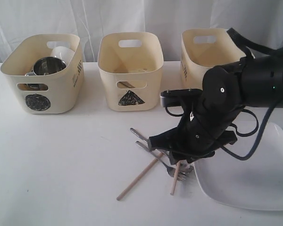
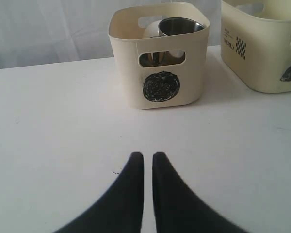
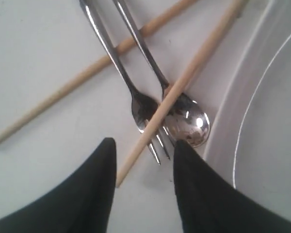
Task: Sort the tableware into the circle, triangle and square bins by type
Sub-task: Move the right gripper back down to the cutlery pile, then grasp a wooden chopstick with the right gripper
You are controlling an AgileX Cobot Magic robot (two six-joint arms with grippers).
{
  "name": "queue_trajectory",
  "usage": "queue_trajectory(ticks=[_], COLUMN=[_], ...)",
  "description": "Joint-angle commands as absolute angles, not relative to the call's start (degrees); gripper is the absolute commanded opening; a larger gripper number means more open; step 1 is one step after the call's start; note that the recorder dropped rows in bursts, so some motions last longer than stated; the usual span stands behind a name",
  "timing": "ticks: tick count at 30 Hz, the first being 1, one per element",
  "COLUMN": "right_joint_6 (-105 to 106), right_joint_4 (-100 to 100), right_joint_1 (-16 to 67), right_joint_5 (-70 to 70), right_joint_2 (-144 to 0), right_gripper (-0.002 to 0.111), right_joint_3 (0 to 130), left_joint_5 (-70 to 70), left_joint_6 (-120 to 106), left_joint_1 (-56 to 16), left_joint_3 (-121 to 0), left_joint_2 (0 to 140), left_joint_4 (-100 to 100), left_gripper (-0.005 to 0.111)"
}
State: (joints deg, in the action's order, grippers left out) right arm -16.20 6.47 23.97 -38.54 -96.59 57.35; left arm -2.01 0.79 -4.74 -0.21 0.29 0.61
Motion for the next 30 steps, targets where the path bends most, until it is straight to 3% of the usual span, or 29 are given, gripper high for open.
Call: queue_trajectory(ticks=[1, 30], right_joint_6=[-23.1, -36.7], right_joint_4=[5.9, 0.0], right_joint_1=[24.0, 22.4], right_joint_5=[-34.4, -25.5], right_joint_2=[-96.2, -104.0], right_gripper=[0.037, 0.037], right_joint_3=[56.6, 56.6], left_joint_5=[-1.7, -1.7], left_joint_6=[1.1, 1.1], left_joint_1=[-4.8, -4.8], left_joint_3=[0.0, 0.0], left_joint_2=[0.0, 0.0], left_joint_4=[1.2, 1.2], left_gripper=[0.013, 0.013])
